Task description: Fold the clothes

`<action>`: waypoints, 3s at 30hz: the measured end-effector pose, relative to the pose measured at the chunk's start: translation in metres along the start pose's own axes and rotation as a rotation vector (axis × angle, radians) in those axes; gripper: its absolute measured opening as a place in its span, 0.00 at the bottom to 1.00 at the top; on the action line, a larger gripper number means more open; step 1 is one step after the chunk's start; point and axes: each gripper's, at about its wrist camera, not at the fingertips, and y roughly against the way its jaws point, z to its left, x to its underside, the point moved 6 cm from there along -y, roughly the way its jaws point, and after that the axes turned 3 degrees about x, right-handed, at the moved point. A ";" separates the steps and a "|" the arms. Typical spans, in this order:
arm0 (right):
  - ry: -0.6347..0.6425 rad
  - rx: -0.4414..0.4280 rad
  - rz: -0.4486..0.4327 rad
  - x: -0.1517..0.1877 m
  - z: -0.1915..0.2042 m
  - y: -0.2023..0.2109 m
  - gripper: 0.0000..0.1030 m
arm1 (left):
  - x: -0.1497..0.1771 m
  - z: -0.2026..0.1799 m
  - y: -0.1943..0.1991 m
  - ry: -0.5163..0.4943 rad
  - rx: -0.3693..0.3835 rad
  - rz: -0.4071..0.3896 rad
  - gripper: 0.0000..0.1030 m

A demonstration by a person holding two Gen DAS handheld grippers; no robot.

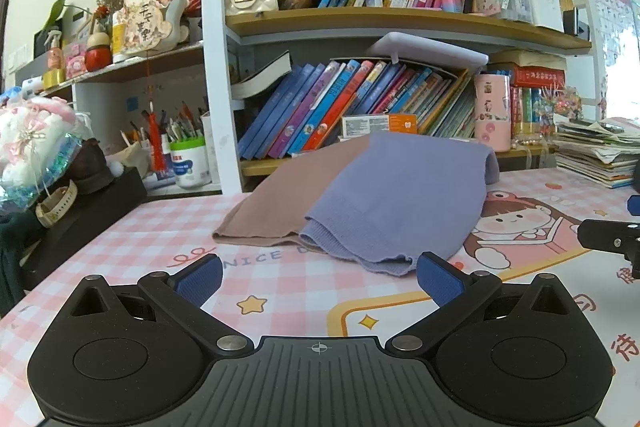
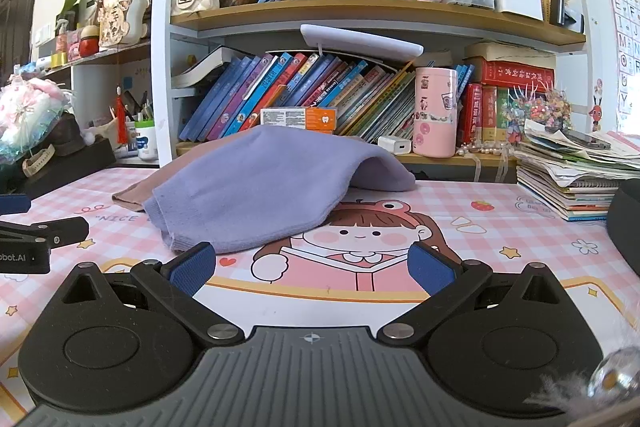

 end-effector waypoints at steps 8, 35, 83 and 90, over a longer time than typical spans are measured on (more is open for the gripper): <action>0.004 -0.005 0.003 0.000 0.001 0.000 1.00 | 0.000 0.004 0.001 0.019 -0.010 -0.005 1.00; -0.292 -0.200 0.131 -0.017 -0.024 -0.043 1.00 | -0.001 -0.035 -0.018 -0.122 0.164 0.068 1.00; -0.999 -0.435 0.210 -0.018 -0.114 -0.136 0.79 | -0.052 -0.143 -0.184 -0.440 0.285 0.181 0.08; -0.915 -0.489 0.375 -0.003 -0.064 -0.118 0.80 | -0.056 -0.115 -0.077 -0.269 0.454 0.056 0.08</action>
